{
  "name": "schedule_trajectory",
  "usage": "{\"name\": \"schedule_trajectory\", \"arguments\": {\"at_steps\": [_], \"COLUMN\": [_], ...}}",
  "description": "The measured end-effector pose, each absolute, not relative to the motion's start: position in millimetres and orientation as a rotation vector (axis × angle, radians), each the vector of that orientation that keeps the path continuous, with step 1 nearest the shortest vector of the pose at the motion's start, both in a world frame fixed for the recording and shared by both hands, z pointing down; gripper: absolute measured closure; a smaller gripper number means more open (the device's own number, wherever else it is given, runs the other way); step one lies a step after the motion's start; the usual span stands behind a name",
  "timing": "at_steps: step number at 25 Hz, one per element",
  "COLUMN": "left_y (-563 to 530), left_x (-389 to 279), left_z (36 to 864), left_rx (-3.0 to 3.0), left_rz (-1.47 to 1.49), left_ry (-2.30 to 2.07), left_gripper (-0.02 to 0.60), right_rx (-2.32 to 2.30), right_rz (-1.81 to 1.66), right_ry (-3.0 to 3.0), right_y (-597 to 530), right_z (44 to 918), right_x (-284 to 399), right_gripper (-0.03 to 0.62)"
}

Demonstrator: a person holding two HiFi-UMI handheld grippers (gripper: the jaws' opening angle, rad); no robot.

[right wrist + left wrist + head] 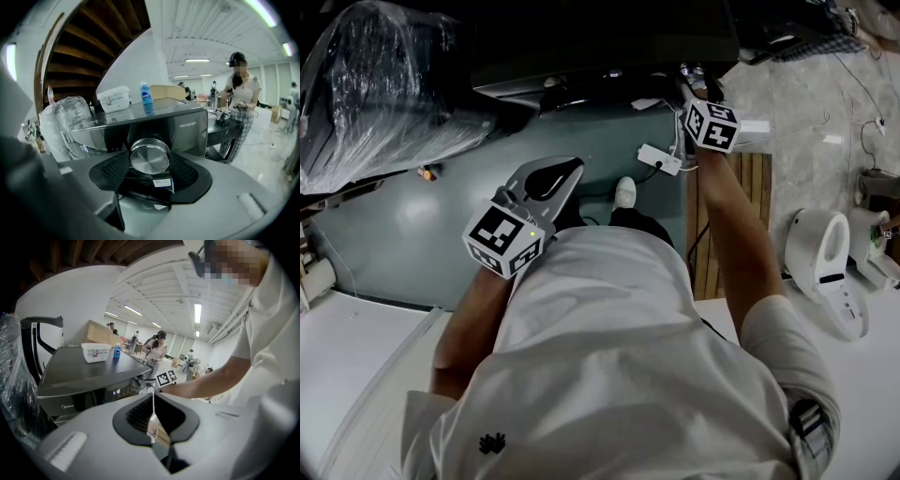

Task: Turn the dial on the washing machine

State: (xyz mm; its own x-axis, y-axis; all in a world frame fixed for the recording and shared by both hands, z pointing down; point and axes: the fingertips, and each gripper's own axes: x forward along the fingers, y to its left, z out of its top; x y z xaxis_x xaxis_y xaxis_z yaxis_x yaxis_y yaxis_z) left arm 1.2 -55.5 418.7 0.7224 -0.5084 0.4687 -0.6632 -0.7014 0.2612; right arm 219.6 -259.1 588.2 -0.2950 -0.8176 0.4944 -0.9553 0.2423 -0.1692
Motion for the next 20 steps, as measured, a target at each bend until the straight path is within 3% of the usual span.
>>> {"name": "schedule_trajectory", "arguments": {"at_steps": [5,20], "left_y": [-56,-52], "left_x": [4,6], "left_z": [418,417], "left_rx": [2.516,2.521], "left_rz": [0.513,0.514], "left_ry": [-0.891,-0.883], "left_gripper": [0.523,0.523], "right_rx": [1.661,1.453], "right_rz": [0.692,0.140], "right_ry": [-2.247,-2.113], "right_y": [-259,-248], "right_z": [587,591], "right_x": [222,206], "right_gripper": [0.324,0.321]}}
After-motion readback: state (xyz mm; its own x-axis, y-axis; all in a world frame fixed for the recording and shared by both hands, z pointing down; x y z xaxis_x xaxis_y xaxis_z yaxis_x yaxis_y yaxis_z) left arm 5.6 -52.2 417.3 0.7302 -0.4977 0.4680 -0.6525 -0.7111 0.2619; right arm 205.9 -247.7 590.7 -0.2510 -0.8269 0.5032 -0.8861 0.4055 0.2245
